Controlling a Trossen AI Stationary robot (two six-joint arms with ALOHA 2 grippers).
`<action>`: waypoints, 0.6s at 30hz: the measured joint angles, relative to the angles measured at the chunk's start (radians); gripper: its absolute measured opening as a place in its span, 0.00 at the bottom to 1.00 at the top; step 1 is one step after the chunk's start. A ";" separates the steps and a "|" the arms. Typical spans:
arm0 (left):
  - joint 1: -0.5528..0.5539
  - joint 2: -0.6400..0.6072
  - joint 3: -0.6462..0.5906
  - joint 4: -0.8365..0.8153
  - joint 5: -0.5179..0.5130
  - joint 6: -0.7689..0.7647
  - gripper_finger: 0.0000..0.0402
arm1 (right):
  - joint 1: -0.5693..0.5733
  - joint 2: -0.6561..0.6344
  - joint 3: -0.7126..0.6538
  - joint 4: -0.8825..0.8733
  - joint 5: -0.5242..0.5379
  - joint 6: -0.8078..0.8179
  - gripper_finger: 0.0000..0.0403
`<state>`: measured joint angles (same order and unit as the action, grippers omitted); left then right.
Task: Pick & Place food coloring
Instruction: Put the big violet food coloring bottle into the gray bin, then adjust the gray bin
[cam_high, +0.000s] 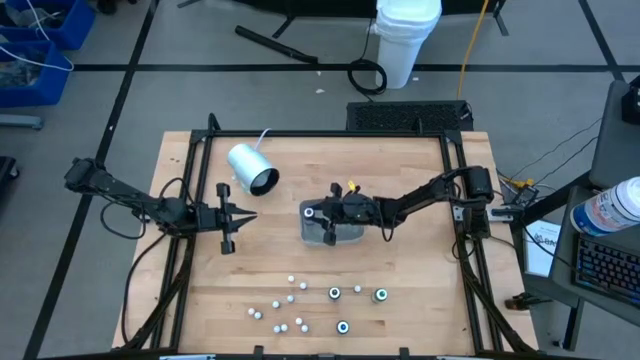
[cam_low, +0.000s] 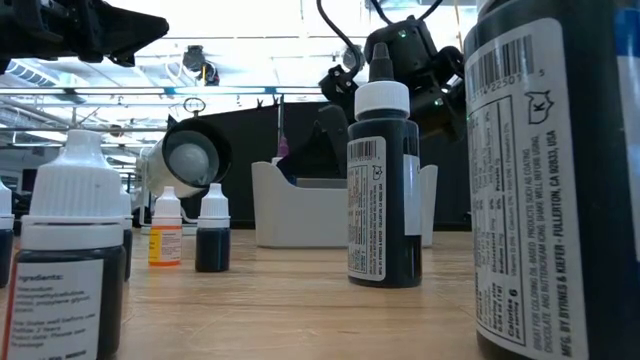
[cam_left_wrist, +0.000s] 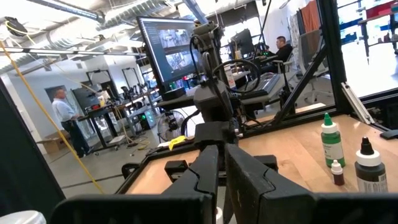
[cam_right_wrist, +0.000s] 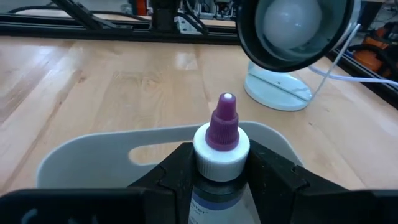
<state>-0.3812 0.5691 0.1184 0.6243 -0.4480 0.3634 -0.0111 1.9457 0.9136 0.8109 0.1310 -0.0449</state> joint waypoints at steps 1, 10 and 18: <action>0.000 0.000 0.000 0.000 0.000 0.000 0.09 | 0.001 0.000 0.000 0.005 0.000 0.003 0.31; 0.000 0.000 0.000 0.000 0.000 0.000 0.09 | 0.002 0.000 -0.001 0.020 -0.001 0.038 0.43; 0.000 0.000 0.000 0.000 0.000 0.000 0.09 | 0.002 0.000 -0.001 0.039 -0.001 0.034 0.51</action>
<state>-0.3811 0.5694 0.1184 0.6243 -0.4480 0.3635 -0.0092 1.9461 0.9131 0.8496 0.1303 -0.0104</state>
